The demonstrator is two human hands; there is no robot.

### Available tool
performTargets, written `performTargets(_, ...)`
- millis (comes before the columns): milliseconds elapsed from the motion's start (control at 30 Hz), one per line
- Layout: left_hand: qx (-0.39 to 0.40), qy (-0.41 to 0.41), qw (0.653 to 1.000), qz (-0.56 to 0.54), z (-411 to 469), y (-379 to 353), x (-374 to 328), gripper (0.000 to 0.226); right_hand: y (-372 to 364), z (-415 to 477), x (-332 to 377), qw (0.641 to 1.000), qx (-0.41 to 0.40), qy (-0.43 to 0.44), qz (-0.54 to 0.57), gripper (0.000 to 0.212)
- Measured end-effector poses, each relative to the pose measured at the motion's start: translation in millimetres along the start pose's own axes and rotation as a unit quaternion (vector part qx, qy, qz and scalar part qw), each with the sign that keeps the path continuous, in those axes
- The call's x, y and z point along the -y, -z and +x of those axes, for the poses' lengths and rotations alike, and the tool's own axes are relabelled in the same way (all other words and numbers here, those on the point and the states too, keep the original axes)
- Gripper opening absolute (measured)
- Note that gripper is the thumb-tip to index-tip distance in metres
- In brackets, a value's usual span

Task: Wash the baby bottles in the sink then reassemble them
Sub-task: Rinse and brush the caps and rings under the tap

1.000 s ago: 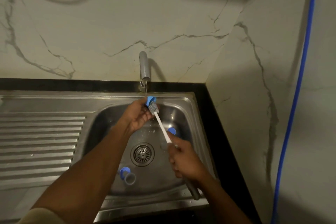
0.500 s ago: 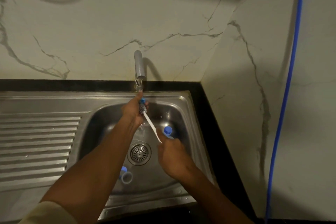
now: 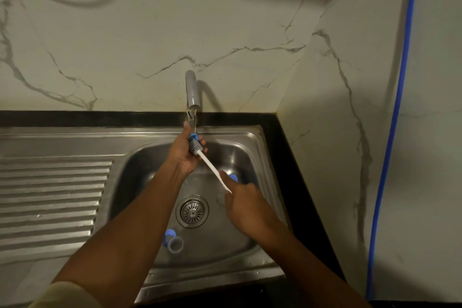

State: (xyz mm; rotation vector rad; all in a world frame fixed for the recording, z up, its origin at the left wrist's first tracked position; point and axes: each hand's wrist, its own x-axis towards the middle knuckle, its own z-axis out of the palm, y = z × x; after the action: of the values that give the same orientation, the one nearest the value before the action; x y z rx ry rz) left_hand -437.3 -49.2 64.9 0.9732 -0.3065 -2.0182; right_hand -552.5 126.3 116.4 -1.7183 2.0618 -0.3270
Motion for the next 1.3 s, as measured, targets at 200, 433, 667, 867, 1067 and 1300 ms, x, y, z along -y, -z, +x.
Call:
performTargets(200,0.054,0.041,0.997,-0.028,-6.8,17.4,-12.7,0.043,14.2,5.1,-6.0,0.738,0.213,-0.195,0.610,0.027)
performTargets(433,0.022,0.054,0.998,0.006,0.5,19.0,-6.6,0.048,9.0,13.1,-12.5,0.988,0.090,-0.022,0.121,0.049)
performTargets(667,0.058,0.039,0.997,0.032,7.4,10.9,-9.9,0.044,4.6,12.9,2.1,0.950,0.083,-0.078,0.291,0.042)
performTargets(867,0.059,0.035,0.997,-0.018,5.8,18.7,-14.3,0.044,20.1,12.5,-6.0,0.725,0.243,-0.219,0.606,0.023)
performTargets(1067,0.010,0.033,0.997,0.073,21.0,11.4,-5.0,0.053,13.1,21.0,-4.9,0.998,0.010,0.008,-0.064,0.055)
performTargets(1300,0.087,0.046,0.994,0.043,23.0,28.3,-16.0,0.052,25.8,22.0,-2.4,0.722,0.229,-0.203,0.620,0.034)
